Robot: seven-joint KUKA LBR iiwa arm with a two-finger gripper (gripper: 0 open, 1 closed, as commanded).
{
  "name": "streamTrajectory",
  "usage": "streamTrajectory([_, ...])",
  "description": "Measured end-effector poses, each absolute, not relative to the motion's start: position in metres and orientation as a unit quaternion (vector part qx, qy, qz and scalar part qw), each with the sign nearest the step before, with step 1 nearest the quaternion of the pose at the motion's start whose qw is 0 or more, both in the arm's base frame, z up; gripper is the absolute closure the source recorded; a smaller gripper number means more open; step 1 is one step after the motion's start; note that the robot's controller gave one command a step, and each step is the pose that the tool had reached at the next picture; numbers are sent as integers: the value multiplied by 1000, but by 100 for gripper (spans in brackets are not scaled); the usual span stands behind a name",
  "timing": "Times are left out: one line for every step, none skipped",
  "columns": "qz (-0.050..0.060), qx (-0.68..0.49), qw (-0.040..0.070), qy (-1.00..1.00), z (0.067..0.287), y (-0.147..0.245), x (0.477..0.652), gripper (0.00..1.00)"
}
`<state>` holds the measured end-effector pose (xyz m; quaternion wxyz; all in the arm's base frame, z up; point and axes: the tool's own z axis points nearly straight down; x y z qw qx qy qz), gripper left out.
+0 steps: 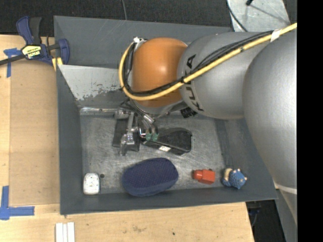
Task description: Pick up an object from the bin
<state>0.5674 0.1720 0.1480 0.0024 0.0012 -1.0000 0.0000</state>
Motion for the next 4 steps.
streamTrajectory([1, 60, 1, -998, 94, 109, 566, 0])
streamTrajectory([-4, 48, -3, -999, 74, 90, 582, 0])
streamTrajectory([-4, 47, -17, -999, 79, 90, 588, 100])
streamTrajectory([0, 51, -7, -999, 278, 74, 592, 100])
